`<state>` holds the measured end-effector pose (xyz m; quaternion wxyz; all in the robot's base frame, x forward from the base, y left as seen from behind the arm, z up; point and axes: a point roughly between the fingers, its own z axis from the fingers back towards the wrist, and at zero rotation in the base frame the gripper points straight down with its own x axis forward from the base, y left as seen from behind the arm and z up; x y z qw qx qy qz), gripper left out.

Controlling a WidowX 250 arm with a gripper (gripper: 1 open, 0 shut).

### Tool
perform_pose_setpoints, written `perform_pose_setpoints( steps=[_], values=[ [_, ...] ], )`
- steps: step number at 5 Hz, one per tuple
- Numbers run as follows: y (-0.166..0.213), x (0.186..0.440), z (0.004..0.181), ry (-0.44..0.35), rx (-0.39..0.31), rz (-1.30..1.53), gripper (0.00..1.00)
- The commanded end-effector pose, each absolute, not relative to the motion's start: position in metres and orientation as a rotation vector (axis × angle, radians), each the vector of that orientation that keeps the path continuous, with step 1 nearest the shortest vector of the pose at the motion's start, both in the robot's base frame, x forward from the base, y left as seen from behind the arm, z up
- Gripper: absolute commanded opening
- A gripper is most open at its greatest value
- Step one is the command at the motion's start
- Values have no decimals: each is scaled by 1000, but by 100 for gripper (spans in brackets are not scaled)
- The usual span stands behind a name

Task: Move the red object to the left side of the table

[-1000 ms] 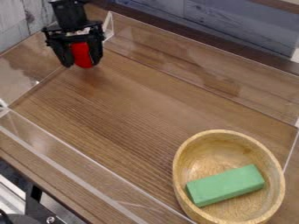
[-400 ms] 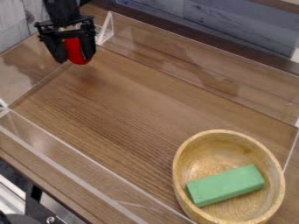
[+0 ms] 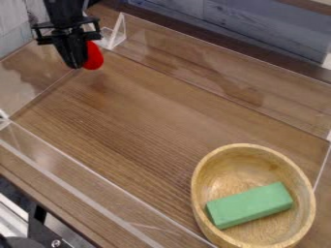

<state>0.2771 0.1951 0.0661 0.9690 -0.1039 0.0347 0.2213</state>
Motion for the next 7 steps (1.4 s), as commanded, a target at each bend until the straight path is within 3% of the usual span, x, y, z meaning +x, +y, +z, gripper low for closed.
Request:
perform_pose_setpoints(
  steps=[1,2,5,7],
  values=[
    [210,280,73,26,-162,429,0],
    [210,278,75,35,-156,481,100],
    [196,272,87,46,-167,568,100],
    [184,286,106,54,-170,580,100]
  ],
)
